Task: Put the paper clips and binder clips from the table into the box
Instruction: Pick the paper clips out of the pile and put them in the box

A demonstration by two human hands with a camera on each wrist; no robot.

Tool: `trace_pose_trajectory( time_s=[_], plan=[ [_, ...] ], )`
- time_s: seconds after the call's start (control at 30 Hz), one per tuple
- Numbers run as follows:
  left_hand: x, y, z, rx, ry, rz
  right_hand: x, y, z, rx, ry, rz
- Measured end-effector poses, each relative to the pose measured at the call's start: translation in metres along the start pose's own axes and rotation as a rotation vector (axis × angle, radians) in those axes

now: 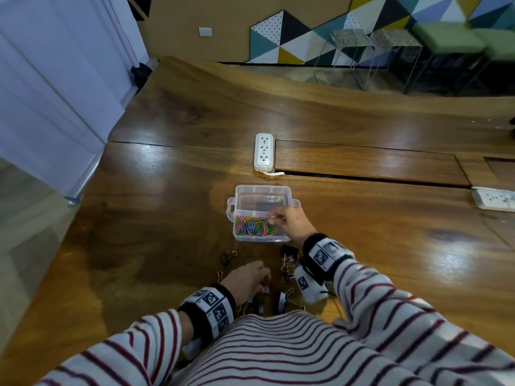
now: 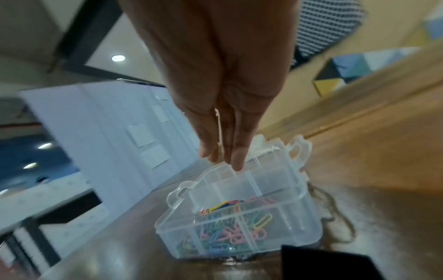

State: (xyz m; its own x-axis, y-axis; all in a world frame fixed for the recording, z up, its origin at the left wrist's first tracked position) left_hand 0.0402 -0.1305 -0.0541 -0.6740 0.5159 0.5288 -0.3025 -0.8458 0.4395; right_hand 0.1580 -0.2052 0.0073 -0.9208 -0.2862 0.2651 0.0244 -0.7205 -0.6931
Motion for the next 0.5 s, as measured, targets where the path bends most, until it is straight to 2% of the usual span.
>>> trace_pose_trajectory(
  time_s=[0.13, 0.23, 0.33, 0.4, 0.5],
  plan=[
    [-0.006, 0.013, 0.013, -0.03, 0.138, -0.112, 0.042, 0.008, -0.007, 0.178, -0.029, 0.146],
    [-0.014, 0.031, 0.018, -0.065, 0.148, -0.181, 0.08, 0.032, -0.028, 0.311, -0.171, 0.106],
    [-0.023, 0.044, 0.015, -0.101, 0.129, -0.216, 0.112, 0.045, -0.048, 0.389, -0.244, 0.092],
    [-0.026, 0.051, 0.013, -0.171, 0.152, -0.233, 0.121, 0.047, -0.056, 0.446, -0.24, 0.108],
    [-0.031, 0.054, 0.013, -0.193, 0.202, -0.181, 0.122, 0.047, -0.062, 0.469, -0.199, 0.124]
  ],
)
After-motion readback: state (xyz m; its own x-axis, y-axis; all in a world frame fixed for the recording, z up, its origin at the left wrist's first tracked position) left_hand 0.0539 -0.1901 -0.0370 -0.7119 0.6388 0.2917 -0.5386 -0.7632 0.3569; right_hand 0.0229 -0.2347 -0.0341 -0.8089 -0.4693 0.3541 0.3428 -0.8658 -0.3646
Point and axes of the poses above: each hand's wrist, its own x-axis away from the middle knuckle, its own z-axis out of the back of the hand, y = z × x, the point moved 10 cm from there along -x, towards the middle knuckle
